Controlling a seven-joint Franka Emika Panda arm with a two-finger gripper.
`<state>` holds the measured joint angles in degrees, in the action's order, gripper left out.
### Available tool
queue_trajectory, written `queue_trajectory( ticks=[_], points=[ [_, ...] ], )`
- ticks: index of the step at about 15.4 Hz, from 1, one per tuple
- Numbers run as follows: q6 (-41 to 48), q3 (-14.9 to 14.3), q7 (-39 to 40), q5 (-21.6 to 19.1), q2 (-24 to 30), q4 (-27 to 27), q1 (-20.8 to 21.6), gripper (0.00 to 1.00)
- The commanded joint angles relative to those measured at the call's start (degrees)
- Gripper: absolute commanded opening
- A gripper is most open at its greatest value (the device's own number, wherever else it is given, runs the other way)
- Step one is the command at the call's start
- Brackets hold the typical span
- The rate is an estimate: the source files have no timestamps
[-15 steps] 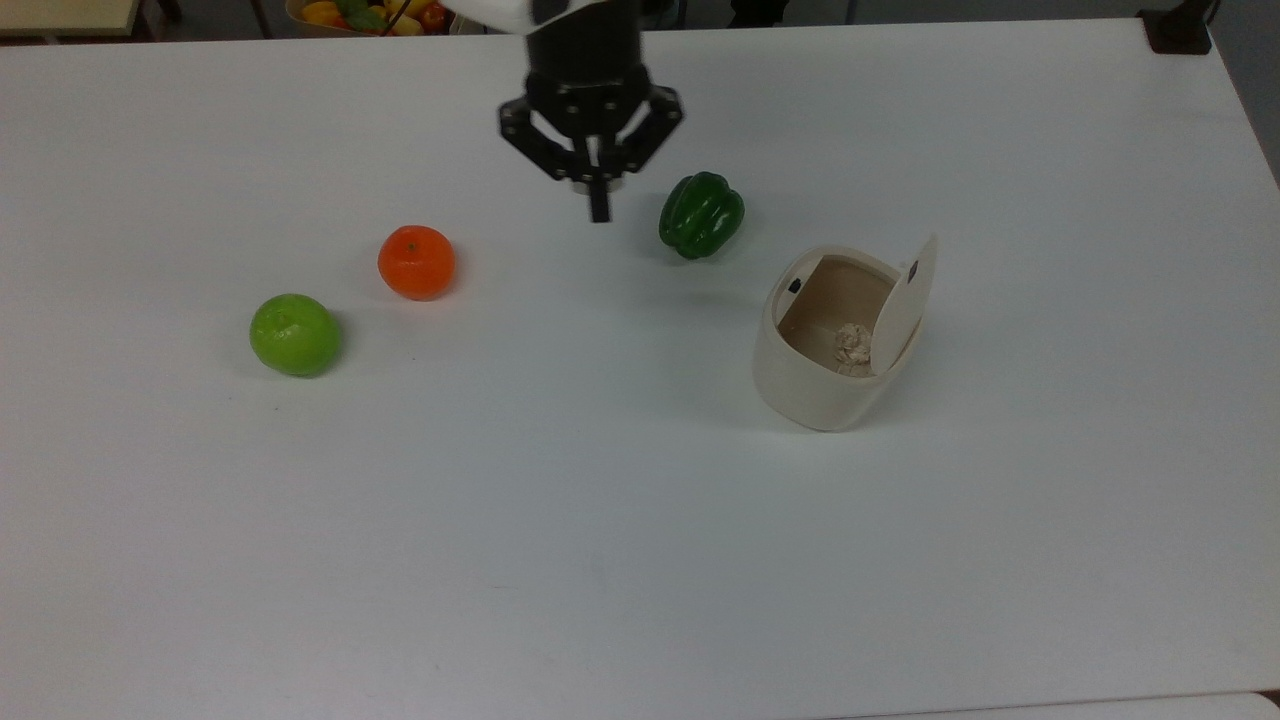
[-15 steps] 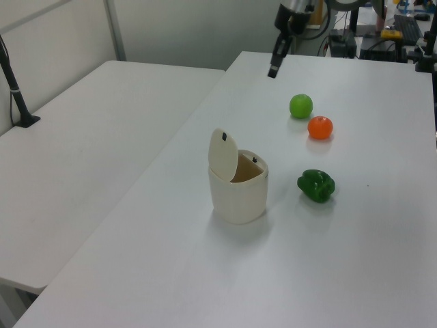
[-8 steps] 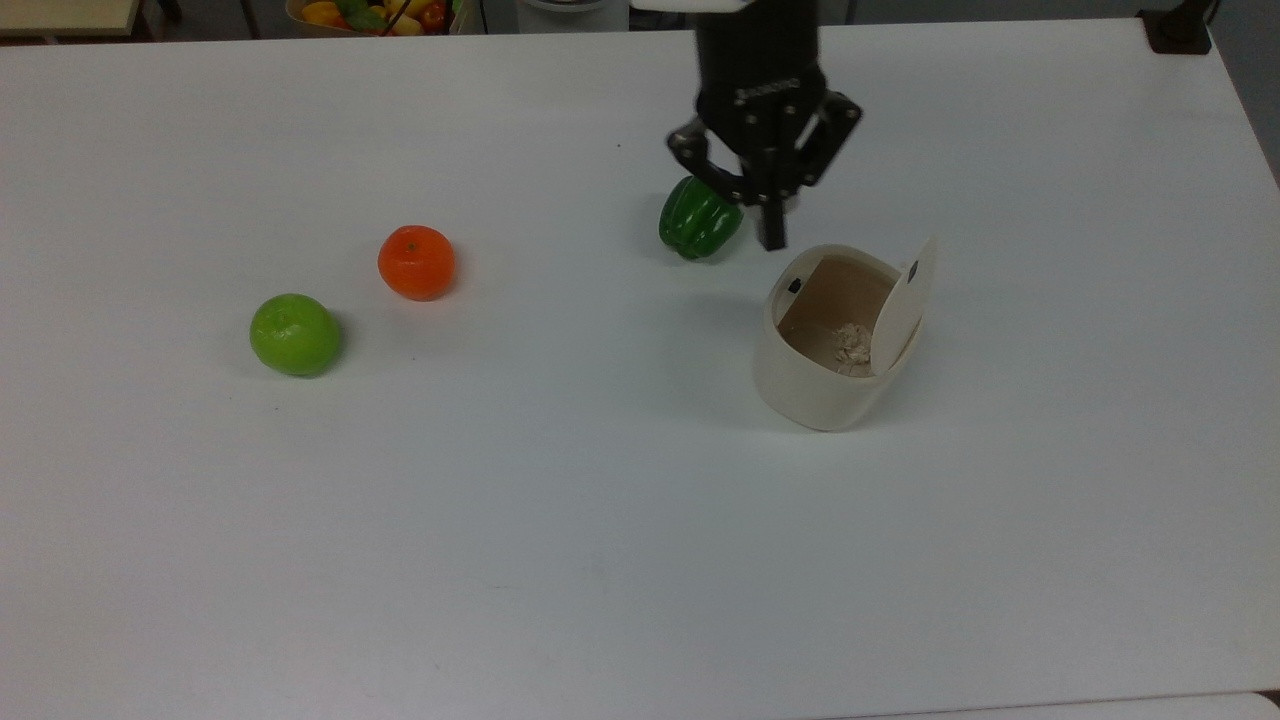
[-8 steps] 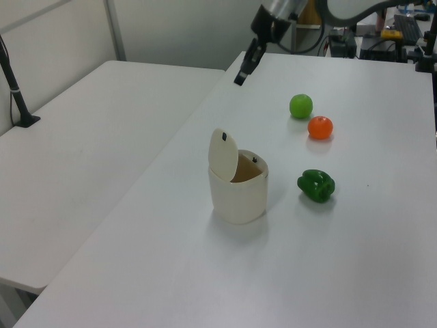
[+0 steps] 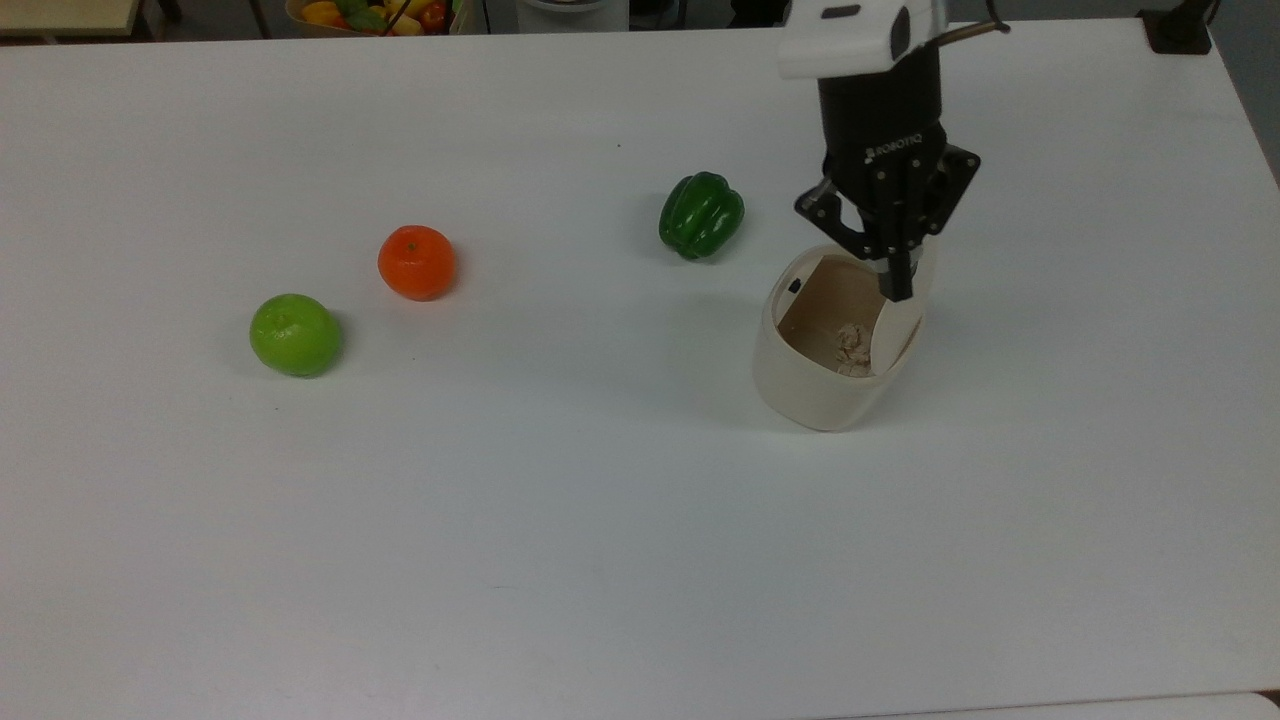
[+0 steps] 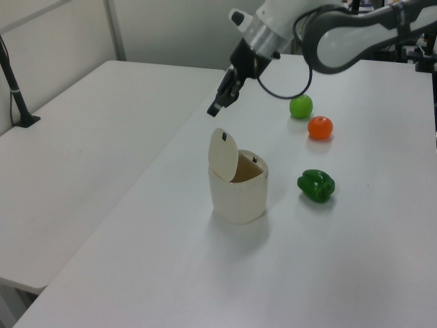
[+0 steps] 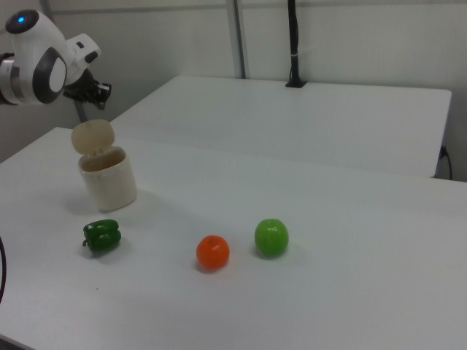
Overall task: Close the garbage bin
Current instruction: 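Move the gripper over the open lid of the cream bin, then lower the gripper against the raised lid, pushing it toward closed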
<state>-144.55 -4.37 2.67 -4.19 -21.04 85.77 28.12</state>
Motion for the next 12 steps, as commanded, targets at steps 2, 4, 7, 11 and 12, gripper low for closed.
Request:
queue_trajectory(
  ticks=[2, 4, 7, 11, 12],
  points=[
    [-3.2, 2.0, -0.6, -1.3, -2.3, -1.1, 0.4, 0.00],
    [-3.1, 2.4, -1.3, -1.3, -2.2, -1.1, 0.8, 0.00],
    [-2.4, 2.5, -1.3, -1.3, -1.8, -1.0, 0.8, 0.00],
    [6.1, 2.5, -0.5, -0.9, -0.6, -1.2, 0.7, 0.00],
    [7.2, 2.5, 0.1, -1.0, -0.2, -1.2, 0.7, 0.00]
  ],
)
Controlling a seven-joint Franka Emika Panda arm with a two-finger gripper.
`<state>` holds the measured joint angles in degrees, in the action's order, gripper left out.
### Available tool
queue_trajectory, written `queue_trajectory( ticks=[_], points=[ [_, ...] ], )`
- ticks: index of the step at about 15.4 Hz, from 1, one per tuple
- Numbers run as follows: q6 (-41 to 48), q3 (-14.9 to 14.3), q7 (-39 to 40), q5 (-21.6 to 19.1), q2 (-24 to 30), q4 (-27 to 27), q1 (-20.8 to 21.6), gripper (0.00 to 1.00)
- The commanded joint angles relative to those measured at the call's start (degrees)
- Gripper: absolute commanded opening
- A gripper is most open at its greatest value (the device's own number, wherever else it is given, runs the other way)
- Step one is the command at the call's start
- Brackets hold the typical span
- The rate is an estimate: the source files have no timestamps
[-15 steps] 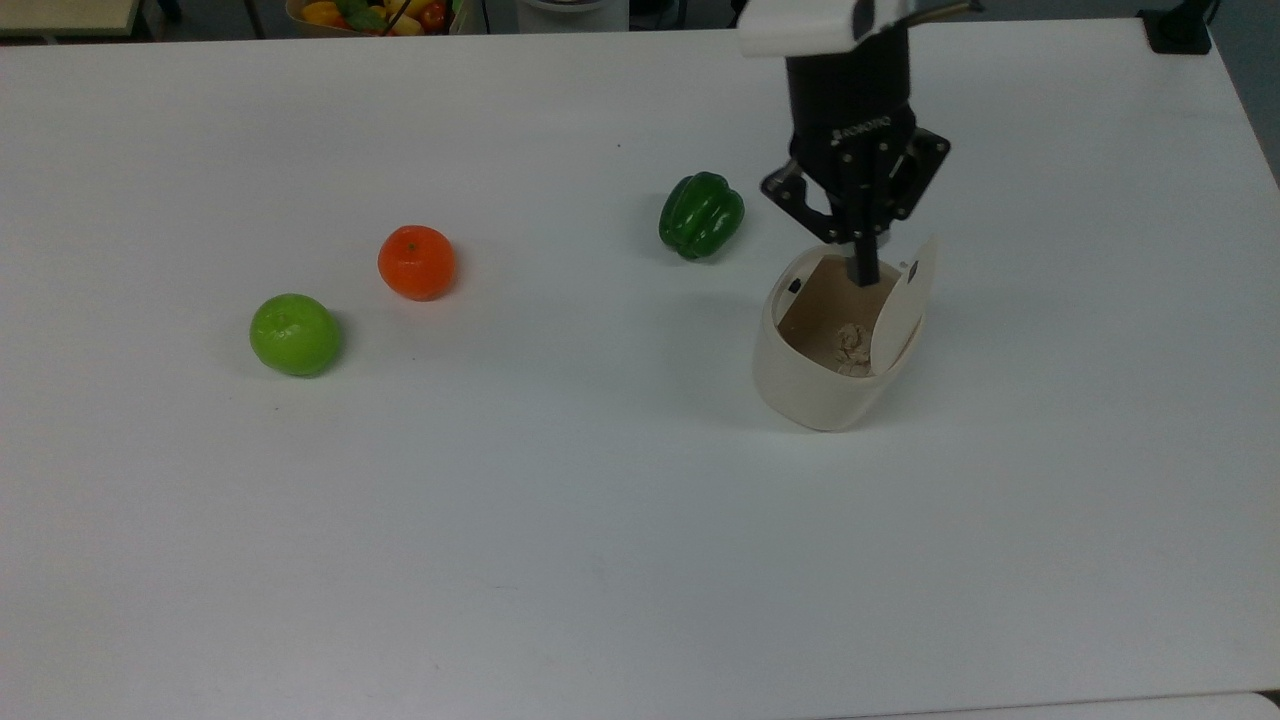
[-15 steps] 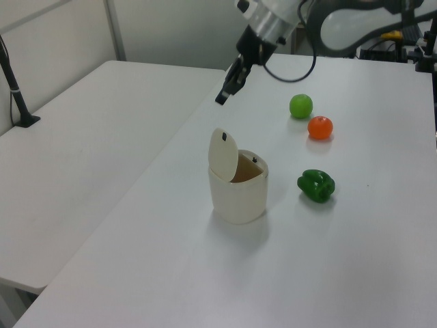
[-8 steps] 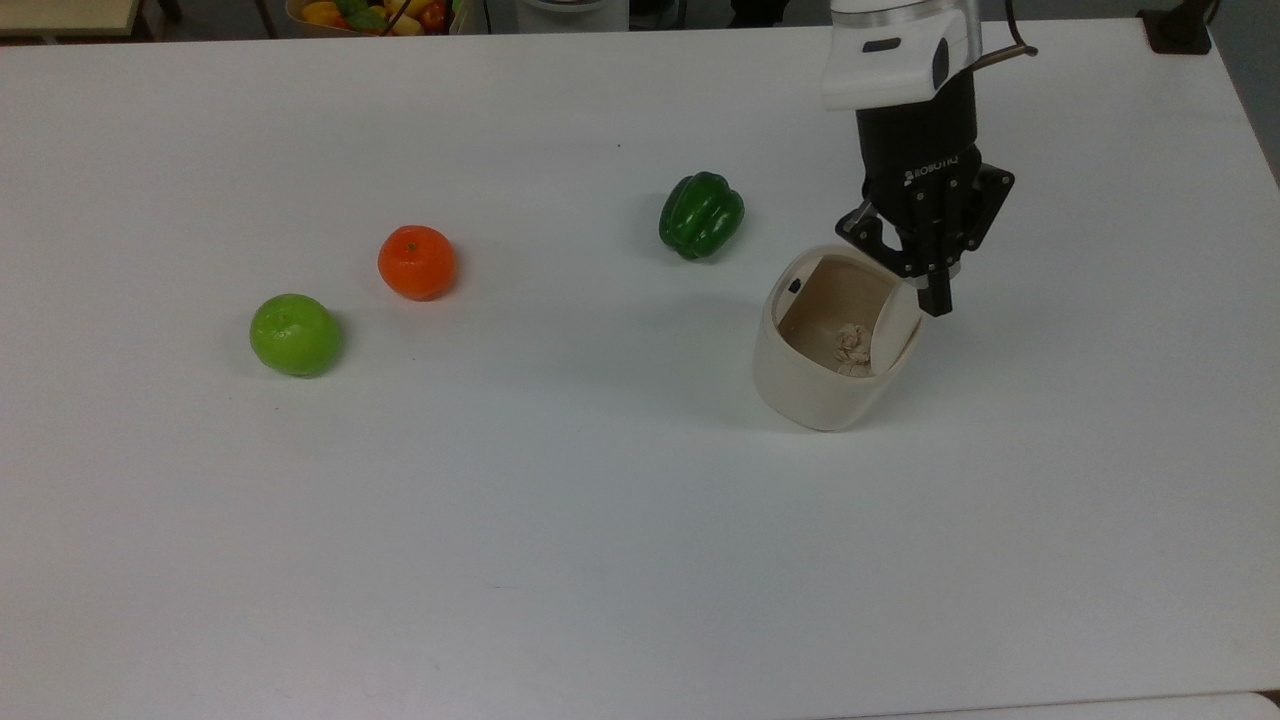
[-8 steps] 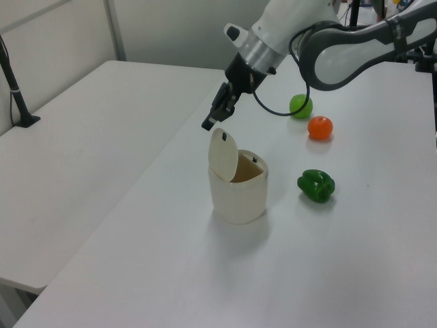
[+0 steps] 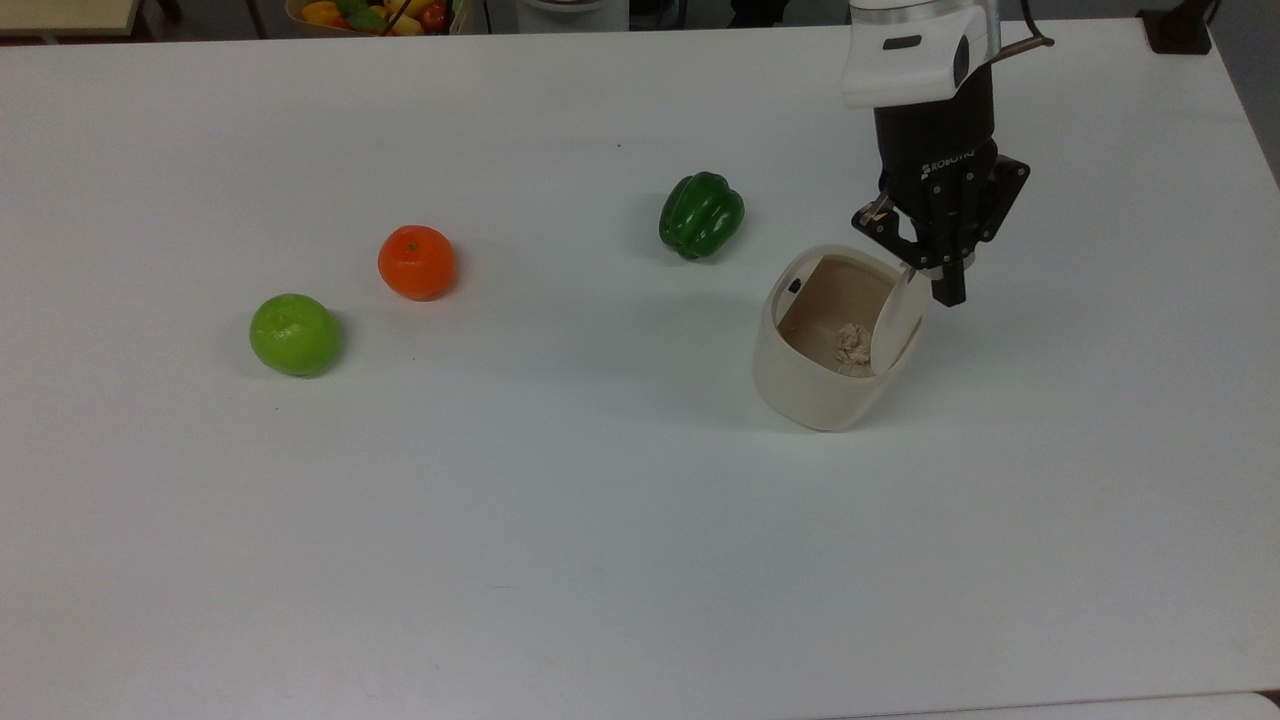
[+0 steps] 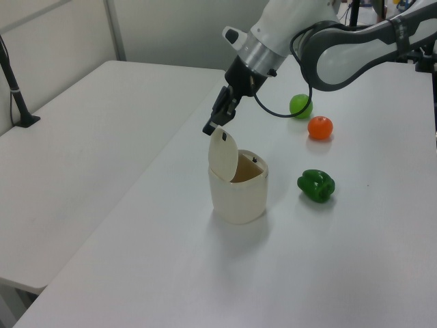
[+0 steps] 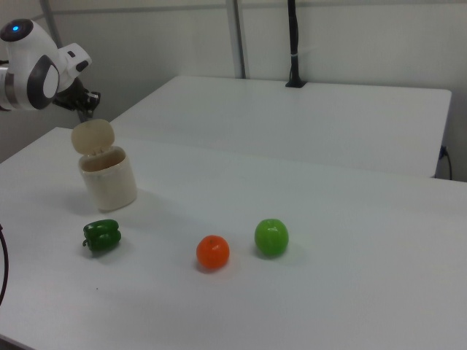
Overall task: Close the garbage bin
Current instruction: 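Lower the gripper against the raised lid, pushing it toward closed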
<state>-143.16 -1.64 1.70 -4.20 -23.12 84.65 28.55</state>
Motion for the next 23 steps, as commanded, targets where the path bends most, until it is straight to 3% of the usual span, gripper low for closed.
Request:
queue_trajectory(
  ticks=[1, 6, 10, 12, 15, 23],
  points=[
    [6.7, -0.2, 1.1, -0.8, 1.9, -0.1, 0.3, 0.00],
    [12.0, -0.4, 2.3, 0.8, 2.6, -0.1, 0.3, 0.00],
    [12.5, -0.4, 2.8, 6.0, 2.3, 0.0, 0.0, 0.00],
    [12.8, -0.4, 8.7, 7.5, 2.2, 0.6, 0.2, 0.00],
    [17.2, -0.4, 15.5, 7.4, 1.8, 0.5, -0.2, 0.00],
    [18.9, -0.4, 16.5, 7.5, 1.1, 1.5, -0.3, 0.00]
  ],
)
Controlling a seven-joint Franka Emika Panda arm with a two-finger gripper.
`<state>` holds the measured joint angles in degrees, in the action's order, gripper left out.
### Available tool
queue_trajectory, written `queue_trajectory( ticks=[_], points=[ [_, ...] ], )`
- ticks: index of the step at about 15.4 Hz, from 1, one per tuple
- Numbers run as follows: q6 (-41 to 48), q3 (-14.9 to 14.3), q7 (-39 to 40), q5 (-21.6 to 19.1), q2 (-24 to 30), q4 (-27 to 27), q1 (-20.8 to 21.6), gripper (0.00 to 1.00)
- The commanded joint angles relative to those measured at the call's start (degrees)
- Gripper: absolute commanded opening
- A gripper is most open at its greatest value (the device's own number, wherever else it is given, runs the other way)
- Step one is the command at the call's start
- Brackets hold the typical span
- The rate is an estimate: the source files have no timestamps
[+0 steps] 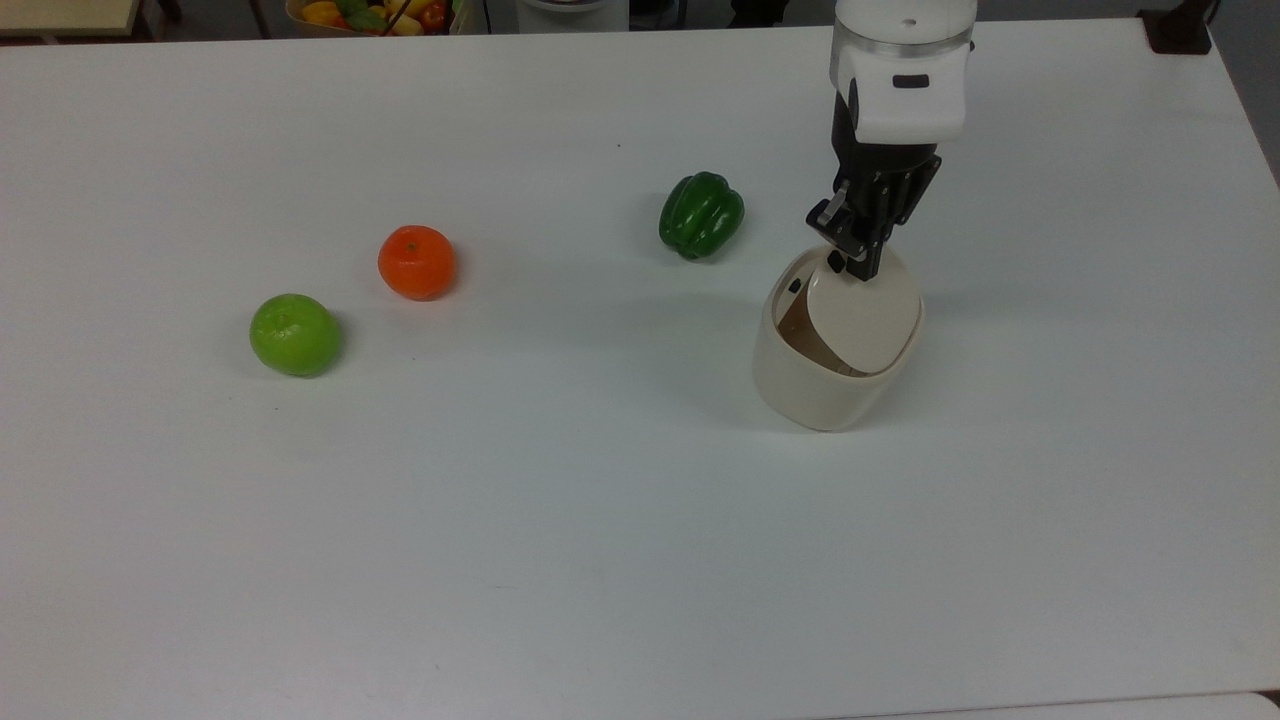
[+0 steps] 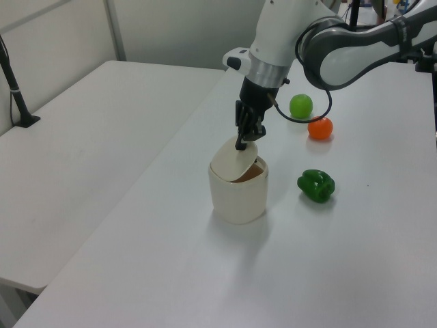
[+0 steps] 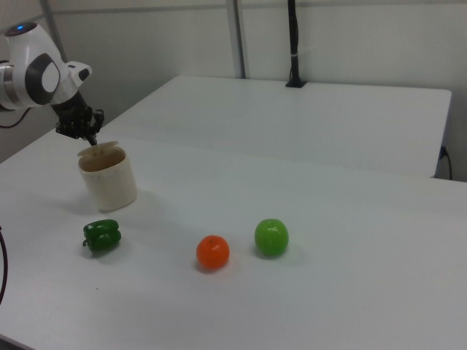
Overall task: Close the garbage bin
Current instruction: 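Press the lid down flat onto the bin rim with the gripper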
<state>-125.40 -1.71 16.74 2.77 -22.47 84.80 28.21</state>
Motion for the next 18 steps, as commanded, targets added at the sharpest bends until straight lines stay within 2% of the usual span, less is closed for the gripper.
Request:
queue_trajectory(
  ticks=[1, 18],
  points=[
    [1.2, -0.3, 1.6, 0.6, 0.3, 1.5, -0.1, 0.00],
    [2.8, -0.7, 1.0, 0.4, -2.2, 3.0, -1.1, 0.00]
  ],
)
